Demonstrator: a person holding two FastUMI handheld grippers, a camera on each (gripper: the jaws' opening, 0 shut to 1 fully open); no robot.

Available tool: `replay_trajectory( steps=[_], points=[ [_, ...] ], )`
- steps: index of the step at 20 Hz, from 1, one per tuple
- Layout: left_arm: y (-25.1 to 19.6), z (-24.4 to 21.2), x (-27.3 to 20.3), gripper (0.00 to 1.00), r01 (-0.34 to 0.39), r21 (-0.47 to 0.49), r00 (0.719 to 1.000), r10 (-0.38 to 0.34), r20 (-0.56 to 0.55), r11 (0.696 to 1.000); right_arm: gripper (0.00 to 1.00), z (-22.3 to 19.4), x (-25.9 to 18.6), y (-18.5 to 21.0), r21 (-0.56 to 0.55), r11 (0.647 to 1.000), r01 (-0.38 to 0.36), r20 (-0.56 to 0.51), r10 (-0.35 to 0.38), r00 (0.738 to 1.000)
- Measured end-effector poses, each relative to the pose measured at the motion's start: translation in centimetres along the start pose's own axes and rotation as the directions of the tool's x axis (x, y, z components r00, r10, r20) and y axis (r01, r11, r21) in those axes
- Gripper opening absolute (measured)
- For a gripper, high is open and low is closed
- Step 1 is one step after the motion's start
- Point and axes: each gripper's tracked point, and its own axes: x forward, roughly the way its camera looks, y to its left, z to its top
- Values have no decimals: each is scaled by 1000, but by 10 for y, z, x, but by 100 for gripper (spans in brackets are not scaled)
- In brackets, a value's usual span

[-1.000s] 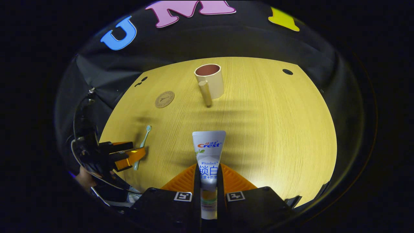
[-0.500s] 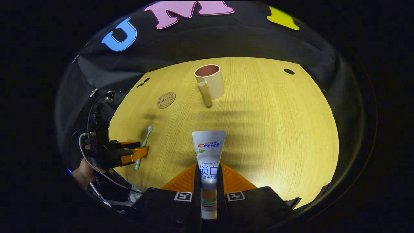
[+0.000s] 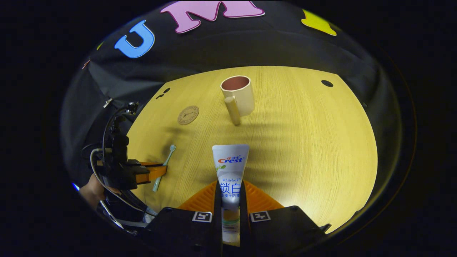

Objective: Put the toothbrush and toothpaste on the desktop into the cup, then pick up the cup and place it on the coaster on the desktop.

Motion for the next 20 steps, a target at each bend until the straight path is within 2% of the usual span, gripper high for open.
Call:
replay_trajectory(
  steps=[5,11,16,20],
  points=[
    [2,6,0,7,-11,-54,997,15,72,998,23,32,5,-2,20,1000,-6,56,5,998],
    [-5,7,-6,7,12,-53,996,-7,91,999,24,91,4,-1,1,1000,-22,160,22,987],
    [-13,21,-24,7,36,-89,987,-22,160,995,23,156,5,5,-12,999,-45,290,46,956],
    [-24,34,-43,6,91,-130,977,-63,206,987,23,203,8,12,-17,998,-65,406,66,911]
  ],
)
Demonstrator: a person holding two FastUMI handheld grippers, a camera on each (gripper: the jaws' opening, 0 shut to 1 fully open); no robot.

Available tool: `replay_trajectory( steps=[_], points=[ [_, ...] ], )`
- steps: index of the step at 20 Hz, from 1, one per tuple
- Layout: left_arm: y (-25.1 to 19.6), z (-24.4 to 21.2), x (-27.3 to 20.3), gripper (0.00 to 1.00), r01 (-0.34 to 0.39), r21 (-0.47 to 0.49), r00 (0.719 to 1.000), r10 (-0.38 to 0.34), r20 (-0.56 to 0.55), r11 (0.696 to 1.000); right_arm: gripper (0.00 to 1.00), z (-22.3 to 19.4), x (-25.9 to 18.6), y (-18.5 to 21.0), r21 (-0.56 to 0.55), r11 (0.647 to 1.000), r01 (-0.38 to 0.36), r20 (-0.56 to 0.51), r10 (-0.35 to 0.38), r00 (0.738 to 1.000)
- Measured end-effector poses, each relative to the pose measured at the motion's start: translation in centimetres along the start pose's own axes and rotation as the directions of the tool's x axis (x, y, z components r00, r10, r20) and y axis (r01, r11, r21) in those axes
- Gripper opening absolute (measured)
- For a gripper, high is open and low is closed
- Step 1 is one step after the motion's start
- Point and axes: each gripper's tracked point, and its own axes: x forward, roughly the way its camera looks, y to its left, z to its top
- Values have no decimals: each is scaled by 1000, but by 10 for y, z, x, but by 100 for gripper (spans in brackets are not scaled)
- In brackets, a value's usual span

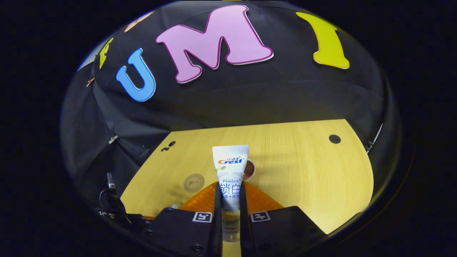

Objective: Put the toothbrush and toothpaste on the desktop into the cup, then pick up the cup and place it on the coaster on the desktop.

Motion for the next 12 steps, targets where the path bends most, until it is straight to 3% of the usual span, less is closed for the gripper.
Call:
replay_trajectory(
  steps=[5,12],
  points=[
    [-23,36,-27,6,79,-81,990,-69,123,994,23,41,28,6,8,999,-35,168,33,985],
    [-42,60,-48,6,201,-194,960,-154,234,960,23,76,71,4,-21,999,-50,352,54,934]
  ],
)
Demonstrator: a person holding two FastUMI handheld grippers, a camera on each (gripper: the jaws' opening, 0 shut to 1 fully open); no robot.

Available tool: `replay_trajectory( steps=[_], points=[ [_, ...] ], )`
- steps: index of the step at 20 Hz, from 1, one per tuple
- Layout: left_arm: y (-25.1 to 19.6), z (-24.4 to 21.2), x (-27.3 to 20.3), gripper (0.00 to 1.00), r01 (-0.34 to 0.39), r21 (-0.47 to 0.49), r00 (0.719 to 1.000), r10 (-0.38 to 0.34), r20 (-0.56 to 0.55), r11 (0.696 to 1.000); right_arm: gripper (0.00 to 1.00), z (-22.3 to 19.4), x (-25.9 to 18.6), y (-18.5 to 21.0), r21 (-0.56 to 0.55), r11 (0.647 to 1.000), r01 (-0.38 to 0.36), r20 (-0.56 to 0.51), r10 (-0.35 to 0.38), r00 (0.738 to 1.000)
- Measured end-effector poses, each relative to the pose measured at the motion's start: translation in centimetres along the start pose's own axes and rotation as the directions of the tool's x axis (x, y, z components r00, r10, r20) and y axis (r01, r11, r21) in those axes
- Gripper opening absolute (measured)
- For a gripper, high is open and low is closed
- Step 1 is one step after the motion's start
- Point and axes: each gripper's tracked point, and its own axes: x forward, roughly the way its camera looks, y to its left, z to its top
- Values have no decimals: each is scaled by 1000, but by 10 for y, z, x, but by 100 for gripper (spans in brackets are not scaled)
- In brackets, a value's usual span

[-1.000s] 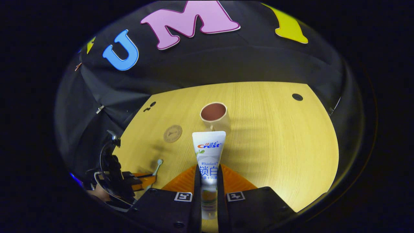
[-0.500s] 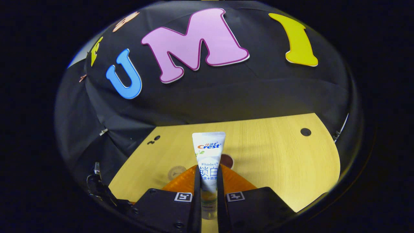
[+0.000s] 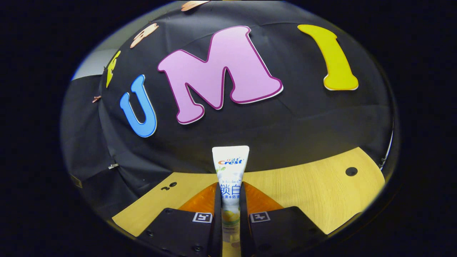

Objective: Put the toothbrush and toothpaste on the desktop into the cup, then pick up the cup and place it on the coaster on the desktop.

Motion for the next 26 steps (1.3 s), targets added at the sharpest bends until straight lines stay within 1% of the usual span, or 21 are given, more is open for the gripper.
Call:
replay_trajectory(
  steps=[2,3,5,7,9,12,14,16,19,21,23,24,25,26],
  points=[
    [0,4,0,7,3,-34,1000,-3,19,999,23,-3,9,0,12,1000,-1,11,1,1000],
    [1,4,0,7,0,-37,1000,1,22,999,23,-5,15,-1,-2,1000,0,23,0,1000],
    [-1,6,-1,7,-2,-23,999,3,32,1000,23,-8,21,-3,-53,999,1,46,2,999],
    [-3,11,0,6,-5,-1,998,5,66,1000,23,-12,27,-5,-108,994,4,72,3,997],
    [-4,15,0,7,10,1,996,-10,88,1000,23,-19,31,-12,-124,992,22,90,-11,996],
    [-7,22,1,7,22,-4,993,-21,113,1000,23,-39,34,-18,-94,995,20,73,-13,997],
    [-15,24,0,6,50,0,990,-50,129,999,23,-50,32,-20,-99,995,29,78,-21,997],
    [-17,23,-2,7,54,15,989,-56,138,998,23,-63,31,-19,-113,993,24,79,-15,997],
    [-21,18,-4,7,56,37,988,-61,141,998,23,-85,33,-17,-139,990,13,44,-7,999],
    [-20,13,-2,7,52,35,991,-56,121,998,28,-95,33,-22,-145,989,18,28,-14,1000],
    [-22,15,-1,7,53,31,990,-57,126,998,30,-109,33,-24,-119,993,6,-15,-8,1000],
    [-23,15,-1,7,54,32,990,-57,128,998,33,-109,30,-24,-114,993,-9,-18,7,1000],
    [-25,17,-1,7,54,37,989,-58,133,998,41,-104,29,-23,-122,992,-9,-10,8,1000],
    [-27,19,1,6,57,41,988,-62,138,998,42,-99,27,-22,-122,992,-8,0,8,1000]
  ],
)
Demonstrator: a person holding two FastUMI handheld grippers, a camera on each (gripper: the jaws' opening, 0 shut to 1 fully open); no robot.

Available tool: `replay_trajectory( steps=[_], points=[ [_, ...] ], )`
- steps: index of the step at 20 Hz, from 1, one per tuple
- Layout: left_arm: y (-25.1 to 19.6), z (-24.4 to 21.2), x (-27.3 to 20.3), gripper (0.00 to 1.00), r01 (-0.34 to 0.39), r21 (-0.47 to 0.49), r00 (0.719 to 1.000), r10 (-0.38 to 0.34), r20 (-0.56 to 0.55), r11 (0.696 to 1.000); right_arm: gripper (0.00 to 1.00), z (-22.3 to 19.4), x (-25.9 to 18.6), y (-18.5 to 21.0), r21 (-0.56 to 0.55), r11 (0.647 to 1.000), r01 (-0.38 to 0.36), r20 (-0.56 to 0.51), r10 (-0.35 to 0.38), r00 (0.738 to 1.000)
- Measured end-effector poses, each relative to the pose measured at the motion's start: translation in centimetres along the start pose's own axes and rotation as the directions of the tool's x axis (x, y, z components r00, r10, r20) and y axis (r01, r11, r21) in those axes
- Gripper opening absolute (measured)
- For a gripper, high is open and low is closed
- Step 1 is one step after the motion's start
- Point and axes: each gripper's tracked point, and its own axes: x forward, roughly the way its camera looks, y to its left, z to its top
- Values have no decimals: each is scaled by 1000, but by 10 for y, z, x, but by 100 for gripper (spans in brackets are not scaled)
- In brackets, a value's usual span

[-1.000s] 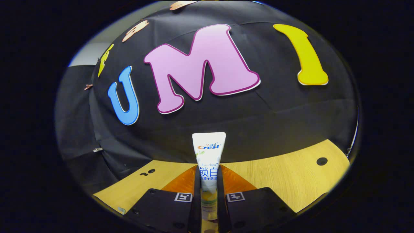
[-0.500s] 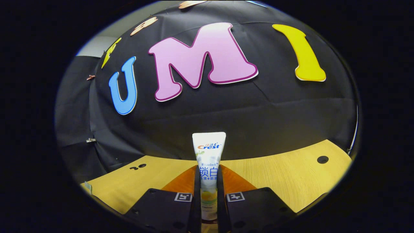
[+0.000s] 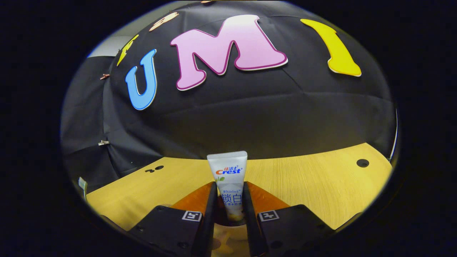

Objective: Put the toothbrush and toothpaste on the desktop into the cup, then pick up the cup and place it on the coaster on the desktop.

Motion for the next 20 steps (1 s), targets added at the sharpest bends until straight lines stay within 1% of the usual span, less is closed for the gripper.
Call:
replay_trajectory(
  steps=[3,4,5,8,9,12,15,17,20],
  points=[
    [-15,17,7,6,25,0,999,-25,41,1000,82,9,-10,2,31,1000,0,-5,1,1000],
    [-23,26,10,7,40,4,997,-40,63,999,98,10,-18,1,30,1000,1,-19,0,1000],
    [-31,37,13,7,55,14,995,-56,83,998,99,11,-26,-2,18,1000,8,-30,-7,1000],
    [-52,69,30,6,94,58,982,-103,158,994,98,15,-53,-18,-14,1000,23,-42,-24,999],
    [-61,82,37,6,121,64,974,-131,185,991,98,18,-62,-27,-12,999,38,-37,-39,999],
    [-89,112,64,6,192,82,944,-207,255,978,98,29,-86,-59,23,995,99,-34,-98,995],
    [-109,139,93,6,248,103,905,-269,330,963,98,21,-113,-86,60,985,162,-75,-157,985],
    [-114,152,115,6,254,147,879,-292,377,956,98,13,-127,-99,58,978,202,-84,-197,977],
    [-113,156,148,6,242,172,863,-293,412,955,98,3,-136,-108,54,971,234,-107,-227,968]
  ],
)
